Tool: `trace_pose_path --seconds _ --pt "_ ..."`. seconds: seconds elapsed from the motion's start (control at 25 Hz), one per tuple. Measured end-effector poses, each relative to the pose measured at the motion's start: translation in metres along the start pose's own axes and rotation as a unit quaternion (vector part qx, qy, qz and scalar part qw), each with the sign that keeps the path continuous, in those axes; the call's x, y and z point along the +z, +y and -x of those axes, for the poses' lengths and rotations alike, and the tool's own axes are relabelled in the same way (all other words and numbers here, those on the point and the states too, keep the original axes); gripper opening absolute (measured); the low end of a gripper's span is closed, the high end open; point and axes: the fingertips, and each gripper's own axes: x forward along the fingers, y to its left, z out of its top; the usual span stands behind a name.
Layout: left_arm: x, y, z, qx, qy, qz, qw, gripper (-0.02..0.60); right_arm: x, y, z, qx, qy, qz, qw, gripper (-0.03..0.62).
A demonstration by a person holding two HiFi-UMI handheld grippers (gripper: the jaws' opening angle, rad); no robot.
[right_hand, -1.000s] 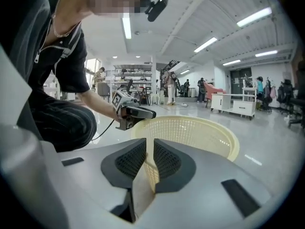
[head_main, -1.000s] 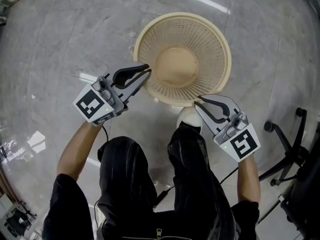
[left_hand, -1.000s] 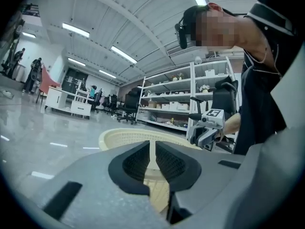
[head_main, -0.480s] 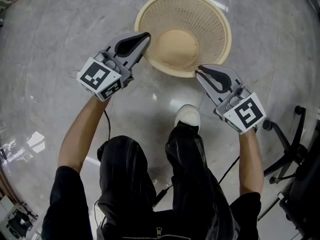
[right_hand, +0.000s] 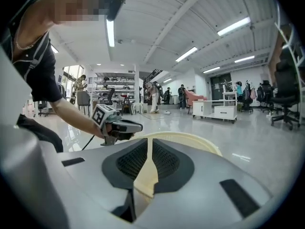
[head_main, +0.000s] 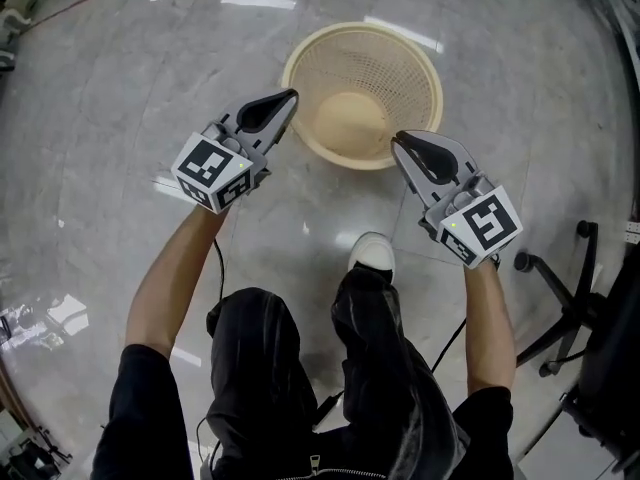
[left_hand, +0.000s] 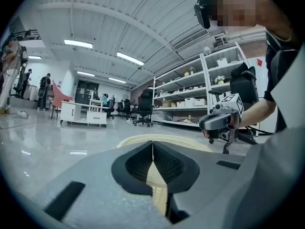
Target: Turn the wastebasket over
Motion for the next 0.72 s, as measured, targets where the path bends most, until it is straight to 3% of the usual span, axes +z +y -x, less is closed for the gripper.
trace_pose_path --seconds 0.16,0.28,0.6,0.72 --pt "0.032 -0.005 0.005 -0.003 -0.009 0.006 0.9999 0.006 0.027 -0.017 -0.010 -0.058 0.036 -0.002 0.998 0.038" --pt "0.067 -0.010 0.006 -0.001 -0.012 0.016 0.9998 0.006 0.066 -0.017 -0.008 -0.076 0.049 -0.006 0.996 0.038" --pt "0.236 -0.054 0.014 0.012 0.011 0.010 0.9998 0.006 0.229 -0.031 0.054 -0.129 0.058 -0.051 0.989 0.032" --pt "0.304 -0.066 0.035 0.022 0.022 0.029 0.9991 0.006 0.298 -0.022 0.084 -0.164 0.055 -0.074 0.982 0.021"
